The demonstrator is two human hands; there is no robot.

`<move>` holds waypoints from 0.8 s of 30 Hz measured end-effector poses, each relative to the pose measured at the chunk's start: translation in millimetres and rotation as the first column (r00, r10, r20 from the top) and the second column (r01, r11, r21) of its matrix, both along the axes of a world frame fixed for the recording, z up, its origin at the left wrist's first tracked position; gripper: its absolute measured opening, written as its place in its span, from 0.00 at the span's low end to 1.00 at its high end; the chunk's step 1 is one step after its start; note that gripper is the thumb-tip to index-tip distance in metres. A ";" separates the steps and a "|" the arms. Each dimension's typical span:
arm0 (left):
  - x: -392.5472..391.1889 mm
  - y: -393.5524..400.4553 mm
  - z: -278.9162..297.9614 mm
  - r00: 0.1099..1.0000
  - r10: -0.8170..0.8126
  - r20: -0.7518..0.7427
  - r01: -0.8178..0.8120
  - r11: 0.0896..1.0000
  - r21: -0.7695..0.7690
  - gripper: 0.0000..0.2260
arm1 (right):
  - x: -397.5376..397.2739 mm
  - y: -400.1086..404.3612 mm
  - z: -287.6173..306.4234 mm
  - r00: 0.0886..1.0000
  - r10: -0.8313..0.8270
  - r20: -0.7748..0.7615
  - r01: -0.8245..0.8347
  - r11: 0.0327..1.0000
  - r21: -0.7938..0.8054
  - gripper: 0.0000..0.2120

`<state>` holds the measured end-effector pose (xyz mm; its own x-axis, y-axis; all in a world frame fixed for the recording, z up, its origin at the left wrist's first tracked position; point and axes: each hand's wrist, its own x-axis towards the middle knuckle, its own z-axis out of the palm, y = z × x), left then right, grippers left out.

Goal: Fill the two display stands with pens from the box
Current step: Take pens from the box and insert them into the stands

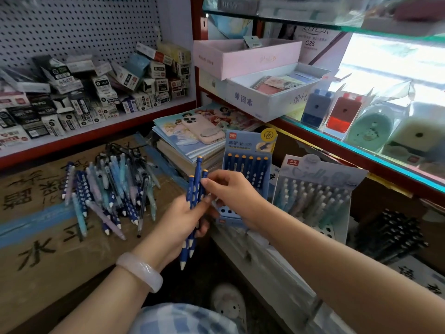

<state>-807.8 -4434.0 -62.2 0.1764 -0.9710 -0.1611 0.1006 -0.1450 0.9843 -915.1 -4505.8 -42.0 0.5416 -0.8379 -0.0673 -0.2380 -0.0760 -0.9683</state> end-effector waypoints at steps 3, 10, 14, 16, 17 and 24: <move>1.4 -1.1 -1.7 0.999 0.019 -0.045 -0.017 0.999 0.046 0.06 | -2.6 -3.3 1.0 0.997 -0.048 0.054 0.046 0.999 0.023 0.06; 21.7 -4.6 -12.4 0.963 0.270 -0.018 -0.263 0.951 0.164 0.06 | -25.9 -50.0 10.0 0.779 -0.587 0.222 0.614 0.785 -0.079 0.04; 25.9 -6.8 -15.9 0.953 0.272 0.132 -0.286 0.953 0.101 0.12 | -24.7 -60.6 -6.8 0.839 -0.543 -0.015 0.487 0.763 -0.424 0.05; 26.7 -6.1 -15.3 0.961 0.262 0.089 -0.270 0.959 0.085 0.12 | -20.9 -64.7 -15.0 0.847 -0.498 -0.188 0.318 0.756 -0.571 0.08; 27.0 -5.5 -14.3 0.965 0.258 0.056 -0.262 0.961 0.083 0.11 | -18.6 -66.0 -17.6 0.844 -0.476 -0.248 0.246 0.753 -0.610 0.08; 27.3 -7.2 -15.9 0.946 0.313 -0.079 -0.302 0.945 0.124 0.15 | -6.8 -73.3 -31.6 0.827 -0.422 -0.371 0.103 0.763 -0.638 0.09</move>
